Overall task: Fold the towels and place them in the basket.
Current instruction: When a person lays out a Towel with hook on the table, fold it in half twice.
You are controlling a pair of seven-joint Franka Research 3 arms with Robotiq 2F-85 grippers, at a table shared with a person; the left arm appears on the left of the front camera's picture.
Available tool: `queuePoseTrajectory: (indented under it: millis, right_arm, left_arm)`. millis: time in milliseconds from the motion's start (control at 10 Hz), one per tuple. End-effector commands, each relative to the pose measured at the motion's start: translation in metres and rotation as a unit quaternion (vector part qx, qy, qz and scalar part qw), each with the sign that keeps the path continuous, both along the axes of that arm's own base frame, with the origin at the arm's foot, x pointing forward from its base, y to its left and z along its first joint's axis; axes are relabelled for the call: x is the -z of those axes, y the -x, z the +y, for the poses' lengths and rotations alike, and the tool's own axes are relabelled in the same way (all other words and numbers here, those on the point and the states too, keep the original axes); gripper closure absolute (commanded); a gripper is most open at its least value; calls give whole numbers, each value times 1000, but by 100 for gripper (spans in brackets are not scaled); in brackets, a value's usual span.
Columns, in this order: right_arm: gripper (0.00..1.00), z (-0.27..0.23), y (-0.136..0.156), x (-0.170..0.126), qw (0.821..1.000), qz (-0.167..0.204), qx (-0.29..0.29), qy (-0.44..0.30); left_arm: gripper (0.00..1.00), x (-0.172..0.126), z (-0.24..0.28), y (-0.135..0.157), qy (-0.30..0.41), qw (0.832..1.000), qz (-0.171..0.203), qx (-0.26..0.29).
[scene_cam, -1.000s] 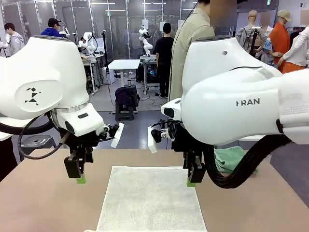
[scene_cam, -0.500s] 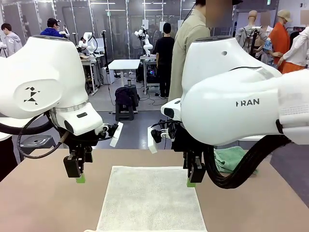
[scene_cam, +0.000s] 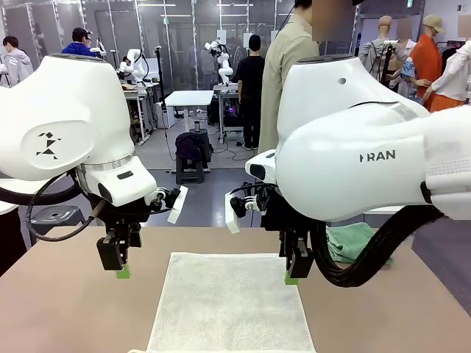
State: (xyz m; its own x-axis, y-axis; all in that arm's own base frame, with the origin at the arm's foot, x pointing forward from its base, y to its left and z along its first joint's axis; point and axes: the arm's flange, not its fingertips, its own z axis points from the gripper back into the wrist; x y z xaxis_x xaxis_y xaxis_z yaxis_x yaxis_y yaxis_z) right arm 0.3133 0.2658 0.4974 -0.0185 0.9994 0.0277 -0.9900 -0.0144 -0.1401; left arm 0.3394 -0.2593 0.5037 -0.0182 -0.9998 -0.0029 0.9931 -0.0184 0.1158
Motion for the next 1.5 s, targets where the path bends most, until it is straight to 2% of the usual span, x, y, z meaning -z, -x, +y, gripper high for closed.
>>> queuePoseTrajectory:
  millis: [0,100,200,400,700,1000,1400]
  right_arm:
    - [18,1,0,4,1000,1,1,-3]
    - [16,0,0,9,1000,18,13,2]
    - [0,-1,0,14,1000,24,15,4]
    - [0,-2,2,27,999,34,39,13]
    - [0,-5,-1,61,997,57,55,11]
    - [0,-7,-8,92,996,65,69,0]
    - [0,-9,-14,138,994,82,74,12]
  left_arm:
    - [0,7,1,7,1,1000,2,0]
    - [0,12,2,14,9,1000,7,1]
    - [0,16,2,20,16,1000,5,4]
    - [0,26,1,28,10,1000,-4,3]
    - [0,57,-4,38,47,999,-8,7]
    - [0,92,-19,45,59,998,21,9]
    - [0,127,-32,46,44,998,39,-10]
